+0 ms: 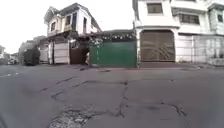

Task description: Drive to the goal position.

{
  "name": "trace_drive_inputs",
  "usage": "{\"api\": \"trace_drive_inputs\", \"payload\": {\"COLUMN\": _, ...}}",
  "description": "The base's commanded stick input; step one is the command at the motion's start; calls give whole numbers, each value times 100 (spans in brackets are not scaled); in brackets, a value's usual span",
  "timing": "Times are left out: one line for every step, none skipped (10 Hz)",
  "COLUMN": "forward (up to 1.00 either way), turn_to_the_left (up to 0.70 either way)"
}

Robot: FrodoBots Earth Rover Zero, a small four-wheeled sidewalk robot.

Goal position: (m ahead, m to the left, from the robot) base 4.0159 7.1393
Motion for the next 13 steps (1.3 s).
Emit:
{"api": "trace_drive_inputs", "payload": {"forward": 100, "turn_to_the_left": 50}}
{"api": "trace_drive_inputs", "payload": {"forward": 100, "turn_to_the_left": 50}}
{"api": "trace_drive_inputs", "payload": {"forward": 100, "turn_to_the_left": 50}}
{"api": "trace_drive_inputs", "payload": {"forward": 100, "turn_to_the_left": 50}}
{"api": "trace_drive_inputs", "payload": {"forward": 100, "turn_to_the_left": 50}}
{"api": "trace_drive_inputs", "payload": {"forward": 100, "turn_to_the_left": 50}}
{"api": "trace_drive_inputs", "payload": {"forward": 100, "turn_to_the_left": 50}}
{"api": "trace_drive_inputs", "payload": {"forward": 100, "turn_to_the_left": 50}}
{"api": "trace_drive_inputs", "payload": {"forward": 100, "turn_to_the_left": 50}}
{"api": "trace_drive_inputs", "payload": {"forward": 100, "turn_to_the_left": 50}}
{"api": "trace_drive_inputs", "payload": {"forward": 100, "turn_to_the_left": 43}}
{"api": "trace_drive_inputs", "payload": {"forward": 100, "turn_to_the_left": 33}}
{"api": "trace_drive_inputs", "payload": {"forward": 100, "turn_to_the_left": 23}}
